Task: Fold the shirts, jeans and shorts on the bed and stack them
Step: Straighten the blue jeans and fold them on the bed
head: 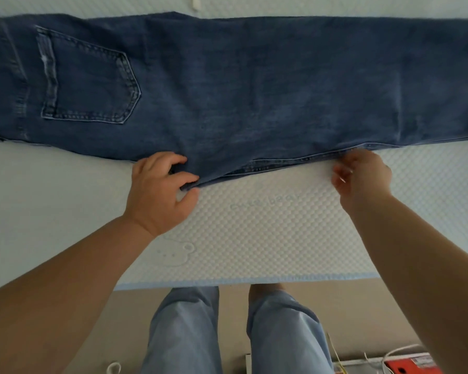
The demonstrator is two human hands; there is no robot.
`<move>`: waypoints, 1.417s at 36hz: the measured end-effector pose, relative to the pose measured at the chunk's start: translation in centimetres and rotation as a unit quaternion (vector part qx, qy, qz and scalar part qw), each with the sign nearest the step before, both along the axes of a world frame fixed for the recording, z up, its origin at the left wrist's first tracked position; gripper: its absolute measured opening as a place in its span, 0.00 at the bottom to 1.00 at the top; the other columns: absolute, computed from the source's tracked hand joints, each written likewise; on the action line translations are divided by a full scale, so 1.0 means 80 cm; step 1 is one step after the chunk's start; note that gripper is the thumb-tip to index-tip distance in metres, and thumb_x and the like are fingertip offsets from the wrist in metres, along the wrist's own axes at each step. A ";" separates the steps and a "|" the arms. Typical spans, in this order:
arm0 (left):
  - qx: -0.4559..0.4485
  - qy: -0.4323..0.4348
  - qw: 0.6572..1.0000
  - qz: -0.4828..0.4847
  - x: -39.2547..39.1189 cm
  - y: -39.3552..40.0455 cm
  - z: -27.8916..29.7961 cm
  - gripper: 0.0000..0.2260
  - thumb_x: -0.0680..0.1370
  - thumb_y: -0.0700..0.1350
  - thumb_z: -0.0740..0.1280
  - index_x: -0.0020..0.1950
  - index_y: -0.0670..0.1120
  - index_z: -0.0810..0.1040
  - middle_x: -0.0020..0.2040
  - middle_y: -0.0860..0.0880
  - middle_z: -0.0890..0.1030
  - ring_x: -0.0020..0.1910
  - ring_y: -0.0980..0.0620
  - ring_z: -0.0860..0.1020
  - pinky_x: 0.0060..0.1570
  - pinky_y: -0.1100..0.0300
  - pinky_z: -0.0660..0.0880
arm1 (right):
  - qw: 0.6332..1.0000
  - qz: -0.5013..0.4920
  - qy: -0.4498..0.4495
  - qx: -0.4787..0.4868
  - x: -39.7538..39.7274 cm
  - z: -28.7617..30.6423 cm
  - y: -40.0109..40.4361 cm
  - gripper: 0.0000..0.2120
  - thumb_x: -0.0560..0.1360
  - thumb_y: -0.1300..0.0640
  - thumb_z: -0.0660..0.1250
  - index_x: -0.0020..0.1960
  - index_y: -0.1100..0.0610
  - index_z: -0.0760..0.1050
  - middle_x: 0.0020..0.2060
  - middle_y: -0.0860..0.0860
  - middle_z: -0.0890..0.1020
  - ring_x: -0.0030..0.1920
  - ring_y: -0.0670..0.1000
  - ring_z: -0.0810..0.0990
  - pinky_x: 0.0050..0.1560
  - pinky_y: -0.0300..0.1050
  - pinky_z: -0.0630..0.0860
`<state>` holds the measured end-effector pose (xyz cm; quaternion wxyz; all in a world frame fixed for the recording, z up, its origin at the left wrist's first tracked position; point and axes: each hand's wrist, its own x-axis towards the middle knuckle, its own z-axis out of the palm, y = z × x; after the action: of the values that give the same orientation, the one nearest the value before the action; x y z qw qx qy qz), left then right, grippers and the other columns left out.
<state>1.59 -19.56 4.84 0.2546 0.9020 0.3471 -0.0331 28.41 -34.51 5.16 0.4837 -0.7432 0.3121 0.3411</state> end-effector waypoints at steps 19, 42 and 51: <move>-0.049 0.129 0.981 -0.137 0.122 0.000 -0.036 0.30 0.76 0.62 0.60 0.75 0.60 0.54 0.78 0.49 0.42 0.76 0.50 0.40 0.71 0.51 0.36 | 0.988 0.127 -0.065 -0.060 0.044 -0.004 -0.016 0.13 0.74 0.46 0.67 0.36 0.53 0.72 0.30 0.47 0.74 0.29 0.46 0.71 0.33 0.42 0.71; -0.022 0.187 0.978 -0.090 0.210 0.071 -0.063 0.51 0.61 0.76 0.61 0.74 0.62 0.37 0.76 0.50 0.34 0.74 0.48 0.33 0.70 0.43 0.34 | 0.612 0.673 -0.309 -0.278 0.082 -0.043 -0.036 0.36 0.76 0.33 0.46 0.77 0.51 0.43 0.76 0.53 0.41 0.75 0.51 0.34 0.70 0.49 0.29; 0.076 0.091 0.992 0.041 0.120 0.102 -0.031 0.33 0.76 0.58 0.61 0.77 0.53 0.51 0.78 0.44 0.46 0.76 0.46 0.43 0.72 0.45 0.40 | 0.514 0.782 -0.342 -0.092 -0.036 0.000 0.030 0.35 0.76 0.39 0.54 0.76 0.57 0.50 0.75 0.51 0.47 0.75 0.50 0.40 0.73 0.48 0.33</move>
<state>11.18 -11.37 2.35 0.1534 0.8971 0.4069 -0.0784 25.56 -32.08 5.16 0.0201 -0.7868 -0.5544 0.2705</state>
